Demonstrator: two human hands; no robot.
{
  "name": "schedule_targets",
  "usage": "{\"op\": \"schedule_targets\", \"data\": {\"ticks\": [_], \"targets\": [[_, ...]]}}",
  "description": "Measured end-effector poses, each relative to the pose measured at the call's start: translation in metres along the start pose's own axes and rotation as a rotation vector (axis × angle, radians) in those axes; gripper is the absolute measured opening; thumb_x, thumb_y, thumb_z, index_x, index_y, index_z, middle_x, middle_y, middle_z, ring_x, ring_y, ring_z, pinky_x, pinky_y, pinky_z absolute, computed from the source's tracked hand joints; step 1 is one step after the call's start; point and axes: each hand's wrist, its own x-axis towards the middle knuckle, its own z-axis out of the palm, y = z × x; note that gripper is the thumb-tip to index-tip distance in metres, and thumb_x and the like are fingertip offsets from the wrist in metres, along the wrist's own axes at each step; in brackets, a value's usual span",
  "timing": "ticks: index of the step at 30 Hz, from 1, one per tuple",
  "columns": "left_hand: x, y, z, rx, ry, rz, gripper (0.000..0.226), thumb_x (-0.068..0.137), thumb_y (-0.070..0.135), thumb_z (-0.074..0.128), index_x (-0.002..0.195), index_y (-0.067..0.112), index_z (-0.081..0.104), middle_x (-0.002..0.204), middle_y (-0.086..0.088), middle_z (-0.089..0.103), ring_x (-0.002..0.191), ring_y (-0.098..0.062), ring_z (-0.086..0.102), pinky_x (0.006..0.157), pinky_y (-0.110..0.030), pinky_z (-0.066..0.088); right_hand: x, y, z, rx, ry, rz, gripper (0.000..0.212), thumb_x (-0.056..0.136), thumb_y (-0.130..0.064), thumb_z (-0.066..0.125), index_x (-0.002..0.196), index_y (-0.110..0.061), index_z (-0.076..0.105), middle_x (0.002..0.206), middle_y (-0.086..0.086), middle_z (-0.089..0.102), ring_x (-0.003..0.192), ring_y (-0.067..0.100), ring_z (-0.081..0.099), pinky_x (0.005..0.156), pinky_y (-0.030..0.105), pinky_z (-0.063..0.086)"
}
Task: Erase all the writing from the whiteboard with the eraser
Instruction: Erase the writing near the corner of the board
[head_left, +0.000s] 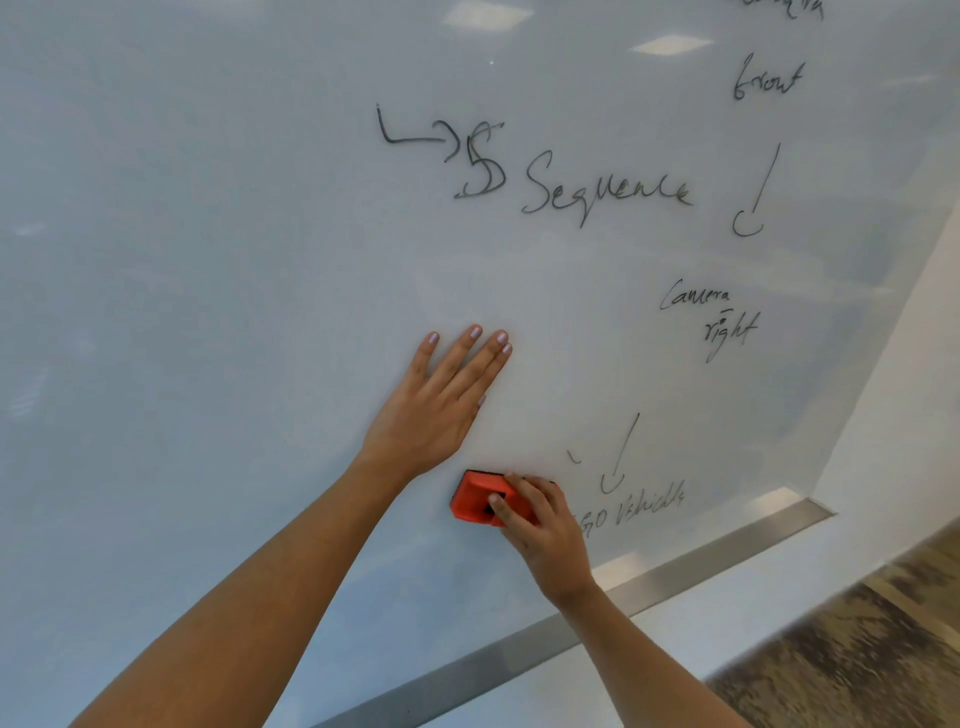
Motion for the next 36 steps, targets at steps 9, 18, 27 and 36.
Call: {"op": "schedule_targets", "data": {"ticks": [9, 18, 27, 36], "targets": [[-0.001, 0.001, 0.002, 0.009, 0.009, -0.009, 0.059, 0.105, 0.03, 0.027, 0.158, 0.011, 0.011, 0.165, -0.005, 0.011, 0.151, -0.025, 0.012, 0.121, -0.052, 0.005, 0.012, 0.0, 0.0, 0.001, 0.058, -0.001, 0.049, 0.087, -0.027, 0.07, 0.132, -0.024, 0.052, 0.134, 0.009, 0.05, 0.116, 0.032, 0.053, 0.096, 0.035, 0.048], [-0.001, 0.001, 0.002, -0.012, 0.035, -0.015, 0.059, 0.104, 0.03, 0.032, 0.158, 0.011, 0.016, 0.165, -0.003, 0.016, 0.151, -0.025, 0.016, 0.121, -0.052, 0.005, 0.019, 0.04, -0.029, 0.3, 0.197, 0.464, 0.049, 0.087, -0.015, 0.07, 0.131, -0.032, 0.054, 0.135, -0.005, 0.044, 0.122, 0.017, 0.046, 0.102, 0.034, 0.046], [0.002, 0.011, 0.003, -0.087, 0.052, -0.069, 0.066, 0.095, 0.019, 0.049, 0.156, 0.01, 0.025, 0.163, -0.004, 0.024, 0.149, -0.027, 0.021, 0.121, -0.055, 0.004, 0.036, 0.016, -0.015, 0.57, 0.614, 1.239, 0.042, 0.086, -0.029, 0.074, 0.122, -0.027, 0.053, 0.12, -0.007, 0.053, 0.113, 0.018, 0.054, 0.097, 0.051, 0.048], [0.032, 0.055, 0.016, -0.127, -0.027, 0.128, 0.065, 0.095, 0.022, 0.042, 0.156, 0.01, 0.022, 0.164, -0.006, 0.02, 0.151, -0.027, 0.015, 0.12, -0.053, -0.002, 0.041, 0.021, -0.028, 0.546, 0.515, 1.136, 0.046, 0.084, -0.032, 0.074, 0.125, -0.024, 0.054, 0.121, -0.005, 0.056, 0.111, 0.01, 0.056, 0.093, 0.036, 0.053]]}}
